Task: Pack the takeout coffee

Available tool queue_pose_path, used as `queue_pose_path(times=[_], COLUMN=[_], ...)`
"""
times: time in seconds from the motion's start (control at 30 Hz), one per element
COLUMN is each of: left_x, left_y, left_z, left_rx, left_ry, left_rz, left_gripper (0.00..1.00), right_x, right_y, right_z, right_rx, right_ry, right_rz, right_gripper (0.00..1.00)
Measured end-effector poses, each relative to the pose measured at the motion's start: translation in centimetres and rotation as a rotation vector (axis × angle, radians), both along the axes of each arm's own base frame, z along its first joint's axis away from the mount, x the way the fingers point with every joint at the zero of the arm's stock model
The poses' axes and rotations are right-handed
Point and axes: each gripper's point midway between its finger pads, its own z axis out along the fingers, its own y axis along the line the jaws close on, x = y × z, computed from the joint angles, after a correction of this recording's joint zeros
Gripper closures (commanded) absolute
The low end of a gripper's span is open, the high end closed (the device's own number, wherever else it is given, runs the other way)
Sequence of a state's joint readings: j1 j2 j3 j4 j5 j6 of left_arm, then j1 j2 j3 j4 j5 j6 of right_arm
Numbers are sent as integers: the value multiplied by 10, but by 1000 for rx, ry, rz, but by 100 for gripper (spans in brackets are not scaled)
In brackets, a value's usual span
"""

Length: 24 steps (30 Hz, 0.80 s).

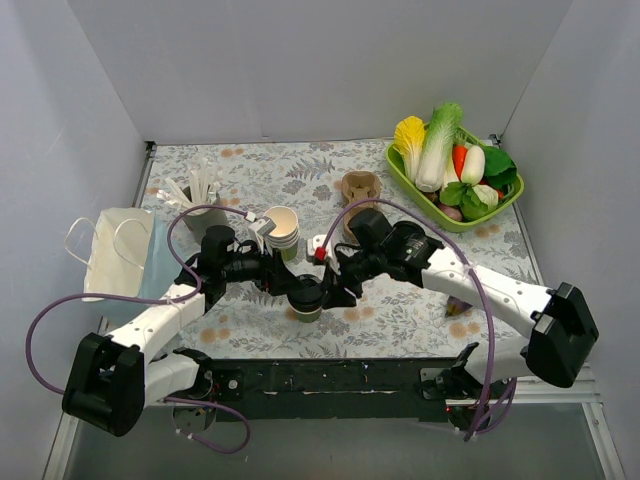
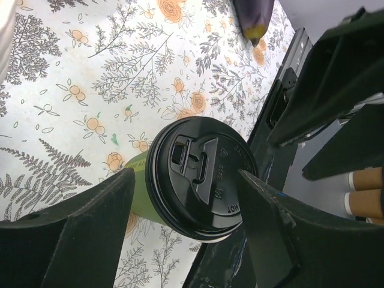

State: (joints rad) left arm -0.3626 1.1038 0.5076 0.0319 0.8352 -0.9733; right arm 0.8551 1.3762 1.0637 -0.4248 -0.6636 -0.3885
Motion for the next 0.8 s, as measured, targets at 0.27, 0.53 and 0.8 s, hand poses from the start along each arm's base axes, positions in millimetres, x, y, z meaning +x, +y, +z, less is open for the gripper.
queue_pose_path(times=[0.27,0.53,0.8], left_x=[-3,-7,-8], left_y=[-1,-2,-2], left_z=[3,12,17], left_rx=[-11,-32,-41], left_ry=[-14,-44,-61], left_rz=[-27,-48,-52], left_gripper=[37,41,43], right_x=[-1,6,6], right_y=[-6,-7,-6], right_z=[-29,-33,-36], right_rx=[-76,-94,-110], right_ry=[-147,-179,-194], right_rz=[13,0,0], right_gripper=[45,40,40])
